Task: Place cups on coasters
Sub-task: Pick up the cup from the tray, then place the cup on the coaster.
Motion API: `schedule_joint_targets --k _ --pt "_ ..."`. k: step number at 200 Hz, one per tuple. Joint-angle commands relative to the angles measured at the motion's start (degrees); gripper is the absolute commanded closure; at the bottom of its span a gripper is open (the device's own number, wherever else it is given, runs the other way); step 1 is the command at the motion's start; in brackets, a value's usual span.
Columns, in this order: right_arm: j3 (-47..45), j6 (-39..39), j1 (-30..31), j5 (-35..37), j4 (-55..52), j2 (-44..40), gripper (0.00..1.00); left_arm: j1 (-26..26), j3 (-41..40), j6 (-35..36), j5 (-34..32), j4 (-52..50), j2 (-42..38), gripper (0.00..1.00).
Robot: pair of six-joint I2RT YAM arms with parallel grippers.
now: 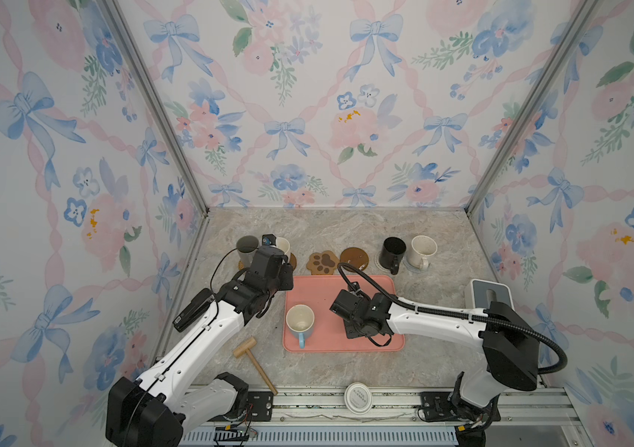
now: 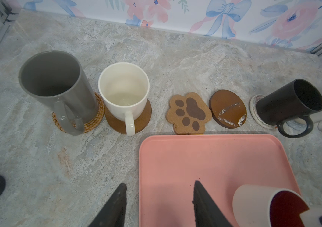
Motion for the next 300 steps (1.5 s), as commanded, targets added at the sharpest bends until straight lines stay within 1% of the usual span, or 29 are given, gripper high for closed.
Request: schedule_joint_targets --k 1,41,44,50,54,97,162,231,300 --pt "3.7 -4.3 -2.6 2.0 1.1 -1.9 1.00 -0.3 0.3 1.5 -1.1 -0.7 0.0 0.49" --pt "7.6 -8.8 -8.0 0.7 3.0 0.0 1.00 -0.1 0.5 1.5 -1.5 -0.7 0.0 0.48" --pt "8.0 -10.6 -8.4 0.4 3.1 0.0 1.00 -0.1 0.5 1.5 -1.6 -0.7 0.0 0.48" --pt "9.1 -11.6 -9.2 0.0 3.2 0.0 1.00 -0.1 0.5 1.6 -1.6 -0.7 0.0 0.48" --pt "9.8 -12.2 -9.7 -0.1 3.2 1.6 1.00 0.0 0.5 1.7 -1.7 -0.7 0.0 0.48" --pt "17.1 -17.4 -14.8 -1.4 3.6 7.0 1.00 0.3 0.3 1.7 -2.0 -0.7 -0.1 0.48" --pt "22.6 -19.6 -20.3 -2.2 5.3 12.7 1.00 0.5 0.4 1.6 -1.5 -0.7 -0.2 0.48" --pt "27.9 -22.2 -24.9 -6.1 5.2 18.0 1.00 0.5 0.6 1.5 -1.1 -0.7 0.6 0.48" --pt "33.7 -23.5 -27.2 -8.0 4.4 24.1 1.00 0.5 0.6 1.2 -1.0 -0.7 0.9 0.48"
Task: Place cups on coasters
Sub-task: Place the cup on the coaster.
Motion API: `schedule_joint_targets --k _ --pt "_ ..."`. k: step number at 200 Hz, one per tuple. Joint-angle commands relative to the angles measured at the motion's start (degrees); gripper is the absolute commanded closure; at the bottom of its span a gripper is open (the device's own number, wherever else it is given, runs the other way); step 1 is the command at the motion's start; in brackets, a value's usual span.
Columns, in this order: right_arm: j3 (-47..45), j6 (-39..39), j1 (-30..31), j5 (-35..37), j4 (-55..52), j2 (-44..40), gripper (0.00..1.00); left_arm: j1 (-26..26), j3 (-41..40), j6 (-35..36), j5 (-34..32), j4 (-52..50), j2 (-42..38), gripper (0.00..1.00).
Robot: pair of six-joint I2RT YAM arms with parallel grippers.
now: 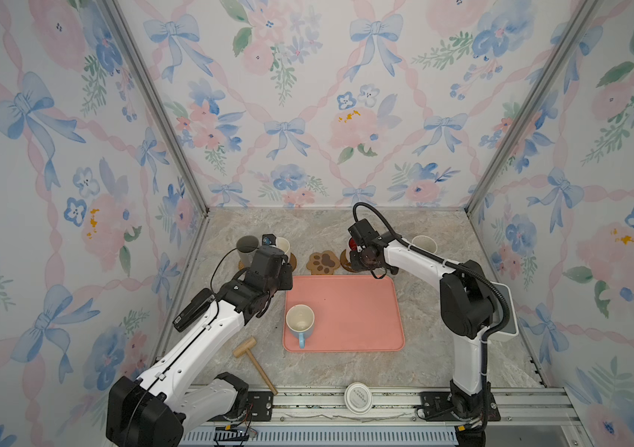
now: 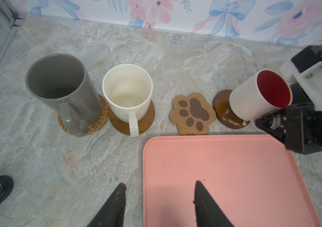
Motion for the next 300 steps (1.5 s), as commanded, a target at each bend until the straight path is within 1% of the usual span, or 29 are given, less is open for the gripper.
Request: schedule_joint_targets --k 1,44,103,211,221,241,256,272,283,300 --pt "4.1 -1.2 -0.7 -0.4 1.5 1.3 1.00 0.4 0.6 0.3 0.0 -0.7 0.7 0.48" --pt "7.4 -1.8 -0.9 -0.6 -0.6 4.0 1.00 0.4 0.5 0.2 -0.1 -0.8 1.2 0.48" --pt "6.5 -2.2 -0.9 1.4 -1.9 3.6 1.00 0.5 0.7 0.2 -0.1 -0.8 1.1 0.48" --pt "5.6 -2.2 -0.7 1.1 -2.0 4.5 1.00 0.4 0.9 0.2 0.1 -0.8 1.3 0.48" --pt "5.5 -2.2 -0.7 0.9 -2.0 4.4 0.94 0.4 0.8 0.2 0.1 -0.8 1.3 0.48" --pt "4.7 -2.2 -0.7 0.7 -1.4 4.0 0.88 0.4 0.7 0.3 0.2 -0.8 1.2 0.47" --pt "4.2 -2.2 -0.6 0.7 -1.0 3.7 0.80 0.4 0.6 0.2 0.2 -0.8 1.0 0.48" --pt "3.8 -2.3 -0.6 0.5 -0.9 3.6 0.75 0.4 0.5 0.3 0.1 -0.8 0.8 0.48" --pt "3.8 -2.3 -0.6 0.4 -1.0 3.6 0.69 0.4 0.4 0.3 0.1 -0.8 0.7 0.48" --pt "3.5 -2.3 -0.6 0.4 -0.9 3.3 0.63 0.4 0.4 0.2 0.1 -0.7 0.4 0.48"
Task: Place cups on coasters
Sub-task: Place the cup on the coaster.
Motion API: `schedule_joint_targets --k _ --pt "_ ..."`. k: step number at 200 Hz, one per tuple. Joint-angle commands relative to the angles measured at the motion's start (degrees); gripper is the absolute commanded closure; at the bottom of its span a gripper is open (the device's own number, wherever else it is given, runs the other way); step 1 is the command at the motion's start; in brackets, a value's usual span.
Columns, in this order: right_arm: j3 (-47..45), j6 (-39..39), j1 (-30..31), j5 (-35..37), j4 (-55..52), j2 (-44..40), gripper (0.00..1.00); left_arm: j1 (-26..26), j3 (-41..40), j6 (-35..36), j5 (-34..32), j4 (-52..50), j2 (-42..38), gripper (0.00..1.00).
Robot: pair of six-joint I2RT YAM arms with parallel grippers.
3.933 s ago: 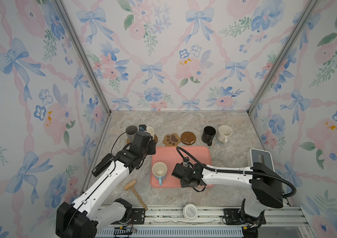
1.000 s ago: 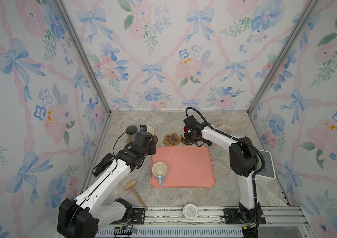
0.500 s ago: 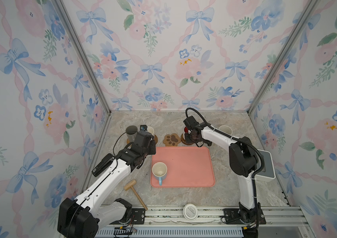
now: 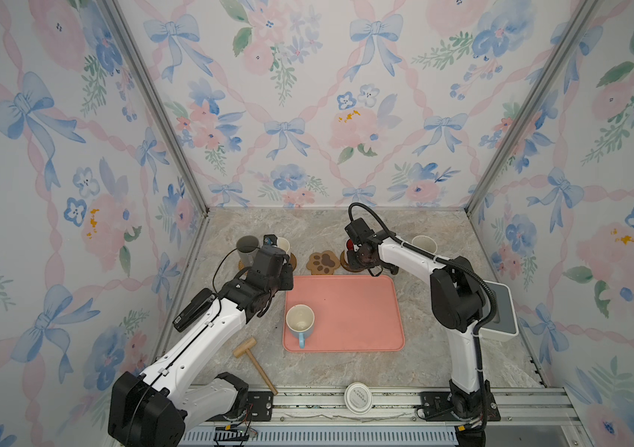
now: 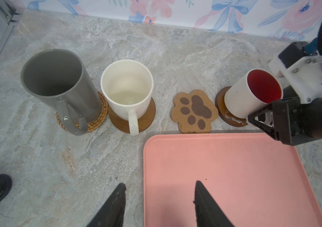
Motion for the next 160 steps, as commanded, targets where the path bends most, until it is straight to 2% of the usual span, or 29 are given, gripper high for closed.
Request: schedule_joint_targets --k 1,26,70,115,160 --pt "-0.9 -0.1 -0.2 0.6 0.7 -1.4 0.63 0.4 0.4 0.3 0.1 -0.8 -0.7 0.48" --pt "-1.9 0.2 -0.1 0.8 1.3 -2.8 0.51 0.3 0.4 0.3 1.3 -0.9 -1.7 0.48" --pt "-5.7 0.6 0.7 1.3 3.3 -8.3 0.39 -2.7 1.0 -1.0 1.4 -3.5 -4.8 0.48" --pt "-10.2 1.3 2.4 1.7 6.1 -14.8 0.34 -11.3 3.6 -6.5 -4.3 -14.2 -3.0 0.50" --pt "-13.5 1.7 4.3 3.0 8.1 -20.5 0.31 -21.0 1.2 -14.3 -5.1 -15.9 -4.4 0.52"
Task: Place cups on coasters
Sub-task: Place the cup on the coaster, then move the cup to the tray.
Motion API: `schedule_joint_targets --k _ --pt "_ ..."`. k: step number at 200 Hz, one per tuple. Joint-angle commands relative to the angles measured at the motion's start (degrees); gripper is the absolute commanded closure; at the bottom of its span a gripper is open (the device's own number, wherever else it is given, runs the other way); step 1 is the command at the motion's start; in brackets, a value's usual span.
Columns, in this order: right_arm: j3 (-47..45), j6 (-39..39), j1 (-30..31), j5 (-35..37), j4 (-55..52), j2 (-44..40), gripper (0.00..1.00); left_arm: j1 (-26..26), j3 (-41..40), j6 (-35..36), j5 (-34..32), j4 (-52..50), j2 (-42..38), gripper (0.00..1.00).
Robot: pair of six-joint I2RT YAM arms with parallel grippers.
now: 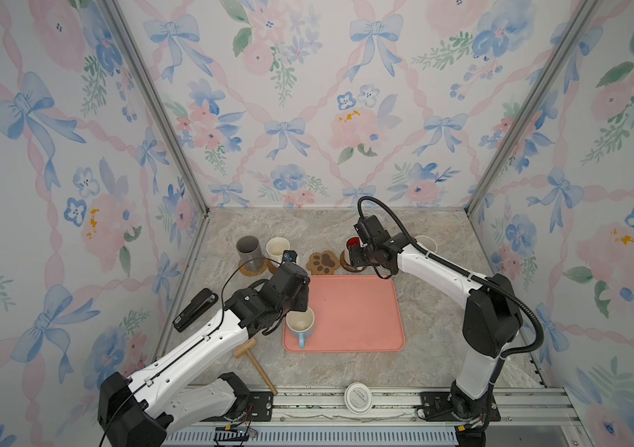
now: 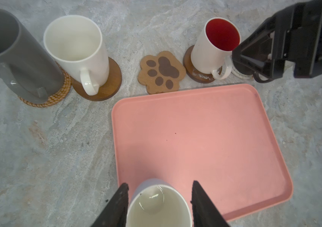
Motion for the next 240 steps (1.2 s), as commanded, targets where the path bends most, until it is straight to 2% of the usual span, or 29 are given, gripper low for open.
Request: schedule_joint_targets --k 1,68,108,181,240 --pt "-2.3 0.8 1.1 1.5 1.6 -3.2 0.31 -4.1 -0.9 -6.1 -2.5 -3.3 -1.3 0.52" --pt "-6.1 0.6 2.2 2.3 2.2 -8.3 0.30 -15.7 -4.5 -18.1 -5.7 -7.4 -4.1 0.54" --pt "-8.4 0.8 2.4 2.5 2.3 -9.6 0.30 -20.1 -6.7 -21.1 -4.1 -7.3 -5.6 0.57" --pt "-10.0 0.5 2.4 2.7 1.7 -11.2 0.29 -25.0 -10.9 -25.1 -0.5 -7.3 -7.2 0.60" --pt "-10.9 0.1 2.3 3.3 1.0 -11.4 0.28 -27.4 -12.3 -28.3 -0.4 -7.7 -8.5 0.60"
